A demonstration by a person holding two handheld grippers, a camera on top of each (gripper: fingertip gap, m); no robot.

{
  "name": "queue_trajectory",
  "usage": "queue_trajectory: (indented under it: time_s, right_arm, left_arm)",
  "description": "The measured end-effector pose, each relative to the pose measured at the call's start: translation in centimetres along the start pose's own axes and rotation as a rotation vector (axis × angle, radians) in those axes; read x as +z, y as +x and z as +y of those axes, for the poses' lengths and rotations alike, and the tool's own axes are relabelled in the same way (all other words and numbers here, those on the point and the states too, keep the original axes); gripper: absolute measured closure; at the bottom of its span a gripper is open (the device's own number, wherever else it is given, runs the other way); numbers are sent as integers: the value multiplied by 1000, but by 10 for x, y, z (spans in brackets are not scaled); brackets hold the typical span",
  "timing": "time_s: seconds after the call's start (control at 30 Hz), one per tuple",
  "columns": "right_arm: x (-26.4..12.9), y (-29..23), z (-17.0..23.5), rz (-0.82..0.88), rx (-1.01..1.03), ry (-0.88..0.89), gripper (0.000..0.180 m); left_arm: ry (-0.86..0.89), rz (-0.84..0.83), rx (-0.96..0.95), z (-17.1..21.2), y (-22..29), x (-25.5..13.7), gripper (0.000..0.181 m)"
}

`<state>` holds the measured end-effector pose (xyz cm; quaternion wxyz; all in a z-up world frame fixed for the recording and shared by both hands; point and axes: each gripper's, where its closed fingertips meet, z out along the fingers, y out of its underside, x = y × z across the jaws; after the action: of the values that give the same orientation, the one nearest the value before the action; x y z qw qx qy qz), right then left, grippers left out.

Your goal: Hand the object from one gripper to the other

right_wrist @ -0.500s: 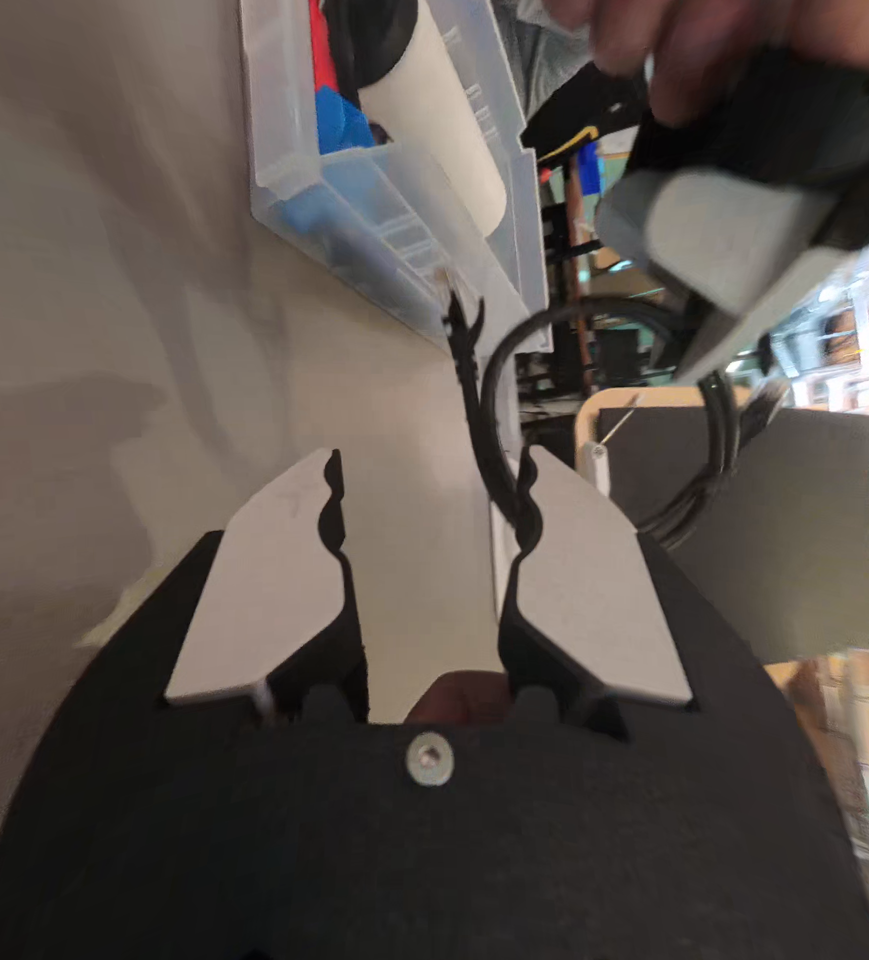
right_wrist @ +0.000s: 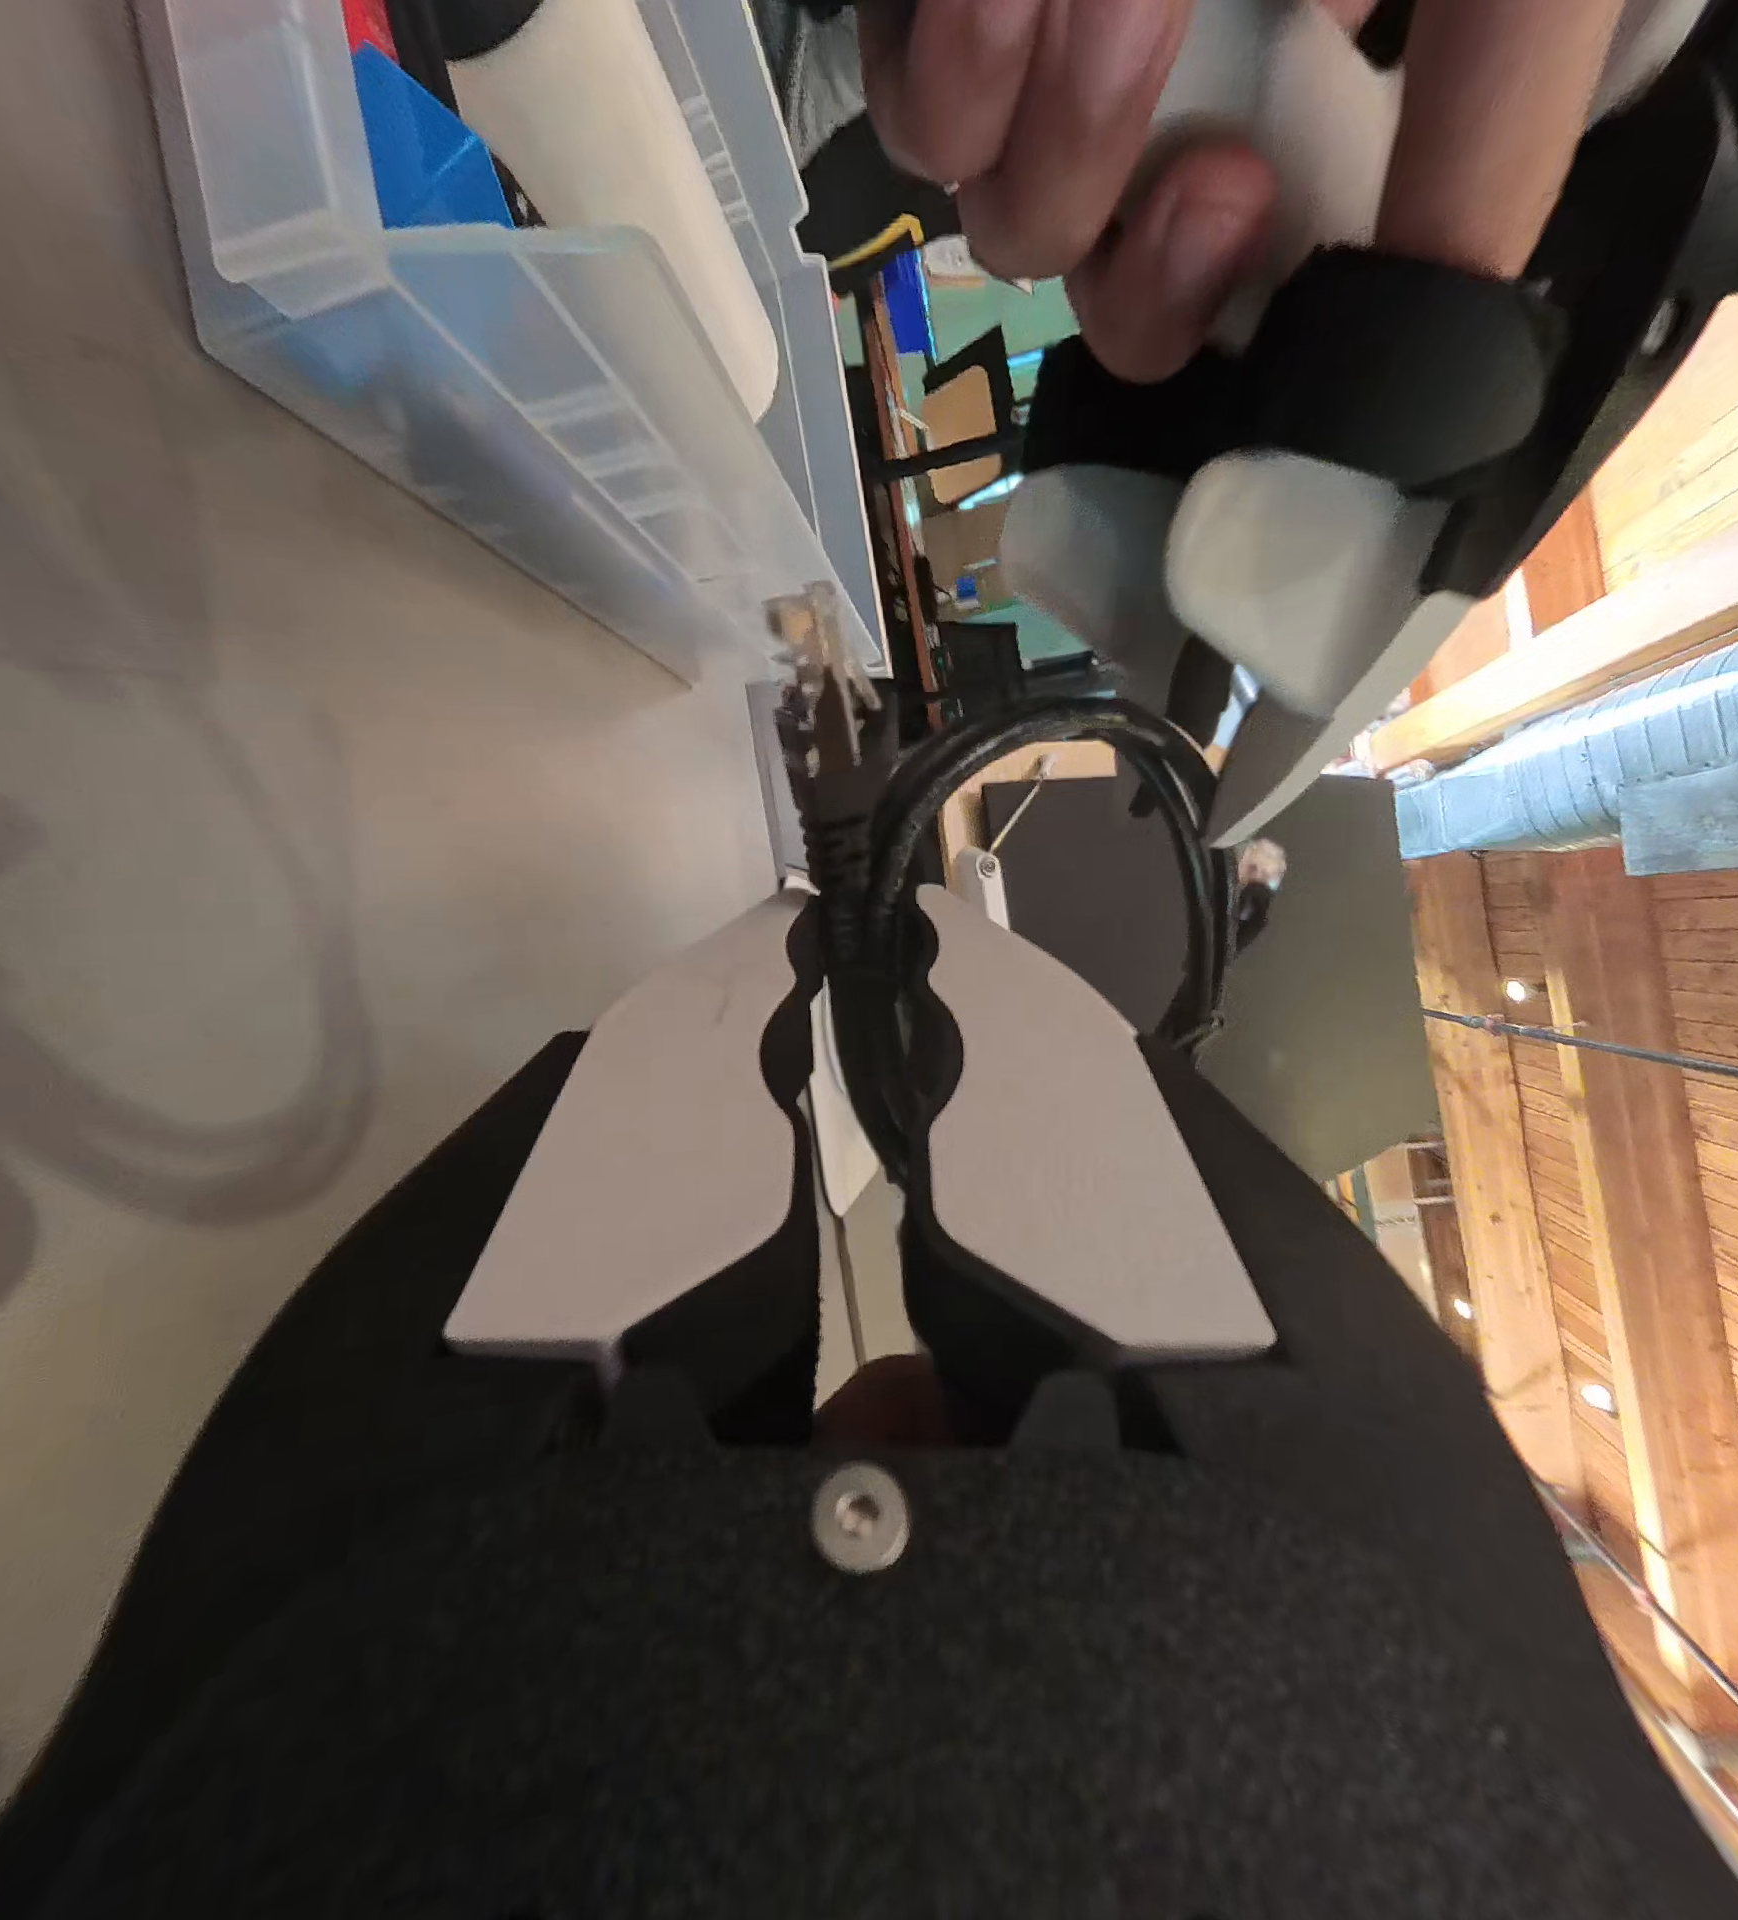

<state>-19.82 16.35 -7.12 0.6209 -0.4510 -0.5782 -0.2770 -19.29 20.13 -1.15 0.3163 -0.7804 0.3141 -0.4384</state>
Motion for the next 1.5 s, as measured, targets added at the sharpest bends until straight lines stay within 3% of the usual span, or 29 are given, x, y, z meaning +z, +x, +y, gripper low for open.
queue_trajectory:
  time_s: [0.07, 0.2, 0.33, 0.4, 0.5, 0.6, 0.67, 0.87, 0.9, 0.97, 1.0, 1.17, 1.27, 1.4, 1.5]
  right_arm:
    - [-3, 3, 3, -18, 42, 24, 167]
    - [-21, 10, 7, -93, 108, 167, 167]
    - [-48, 11, 23, -34, -30, 181, 167]
    - [-64, -7, 15, -89, -63, 259, 166]
    - [-87, -8, -15, -283, 342, 449, 166]
    - [-103, 29, -35, -455, 836, 673, 167]
    - [-113, 55, -38, -569, 1121, 826, 167]
    - [-134, 87, -28, -844, 1678, 1239, 167]
    - [-134, 88, -27, -866, 1722, 1272, 167]
    - [-132, 88, -26, -876, 1765, 1301, 167]
    - [-132, 90, -24, -875, 1784, 1317, 167]
    - [-117, 80, -12, -867, 1791, 1201, 166]
    - [-102, 70, -1, -763, 1729, 1041, 160]
    - [-74, 51, 39, -498, 1457, 622, 132]
    - [-69, 49, 68, -319, 1187, 398, 129]
  left_arm:
    - [16, 9, 29, -6, 5, -13, 145]
    - [182, -45, 147, -24, 15, -59, 133]
    - [291, -124, 163, 27, -3, -64, 132]
    - [317, -146, 164, 55, -7, -55, 133]
    - [322, -35, 193, 77, 10, -38, 131]
    - [274, 126, 149, 87, 25, -25, 126]
    - [283, 143, 126, 88, 26, -19, 124]
    - [341, 361, 36, 81, 62, -5, 119]
    - [342, 407, 31, 81, 70, -4, 123]
    - [325, 495, 59, 85, 87, -5, 170]
    - [308, 497, 74, 88, 90, -5, 171]
    - [296, 432, 82, 88, 80, -7, 172]
    - [289, 399, 47, 88, 70, -8, 172]
    - [264, 284, -54, 91, 42, -8, 172]
    - [265, 138, -103, 92, 17, -9, 172]
